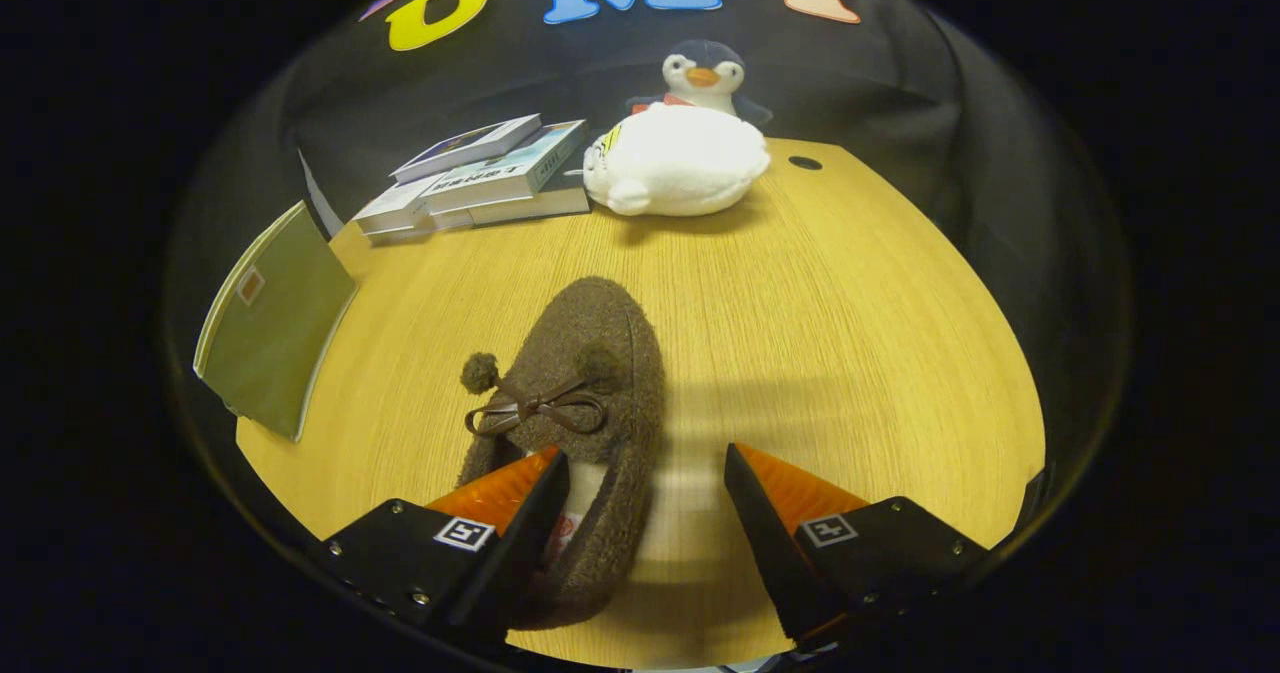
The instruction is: Open the storage box then place both shoes into the box .Put the left shoe in first, then the right shoe, with the right side of both shoes facing outward in a uniform manner.
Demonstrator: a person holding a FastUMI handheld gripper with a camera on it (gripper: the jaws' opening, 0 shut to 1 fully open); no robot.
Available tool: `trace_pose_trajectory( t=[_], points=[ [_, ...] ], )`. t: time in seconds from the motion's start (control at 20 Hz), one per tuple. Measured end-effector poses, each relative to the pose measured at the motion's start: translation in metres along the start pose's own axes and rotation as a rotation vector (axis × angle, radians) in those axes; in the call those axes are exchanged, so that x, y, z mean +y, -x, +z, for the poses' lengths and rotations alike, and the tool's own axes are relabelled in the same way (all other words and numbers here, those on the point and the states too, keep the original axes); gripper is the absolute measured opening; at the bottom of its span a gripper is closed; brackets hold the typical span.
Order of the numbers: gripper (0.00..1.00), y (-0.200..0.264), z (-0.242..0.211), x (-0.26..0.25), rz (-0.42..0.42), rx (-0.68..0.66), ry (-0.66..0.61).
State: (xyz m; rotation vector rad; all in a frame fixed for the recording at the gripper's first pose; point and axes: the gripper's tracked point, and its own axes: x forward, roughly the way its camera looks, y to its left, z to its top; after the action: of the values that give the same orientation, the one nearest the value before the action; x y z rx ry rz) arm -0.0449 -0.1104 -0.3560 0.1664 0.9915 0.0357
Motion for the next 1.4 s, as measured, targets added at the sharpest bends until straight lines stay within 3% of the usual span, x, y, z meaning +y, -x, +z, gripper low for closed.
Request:
trace_pose_trajectory(
  t=[0.1, 0.2, 0.25, 0.4, 0.45, 0.55, 0.6, 0.65, 0.95, 1.4],
  points=[
    [0.84, -0.001, -0.002, 0.007, 0.046, 0.017, -0.047],
    [0.58, -0.005, -0.001, 0.013, 0.063, 0.028, -0.086],
    [0.37, -0.005, -0.002, 0.013, 0.058, 0.036, -0.098],
    [0.37, 0.001, 0.003, 0.002, 0.012, 0.03, -0.14],
    [0.08, -0.003, 0.0, 0.007, 0.011, 0.057, -0.154],
    [0.08, 0.003, 0.008, 0.004, -0.014, 0.055, -0.179],
    [0.0, 0.004, 0.006, 0.004, -0.032, 0.042, -0.2],
    [0.0, 0.007, 0.007, 0.005, -0.031, 0.048, -0.215],
    [0.0, 0.039, 0.043, 0.035, 0.023, 0.015, -0.34],
    [0.0, 0.078, 0.098, 0.127, 0.124, -0.043, -0.4]
  ],
)
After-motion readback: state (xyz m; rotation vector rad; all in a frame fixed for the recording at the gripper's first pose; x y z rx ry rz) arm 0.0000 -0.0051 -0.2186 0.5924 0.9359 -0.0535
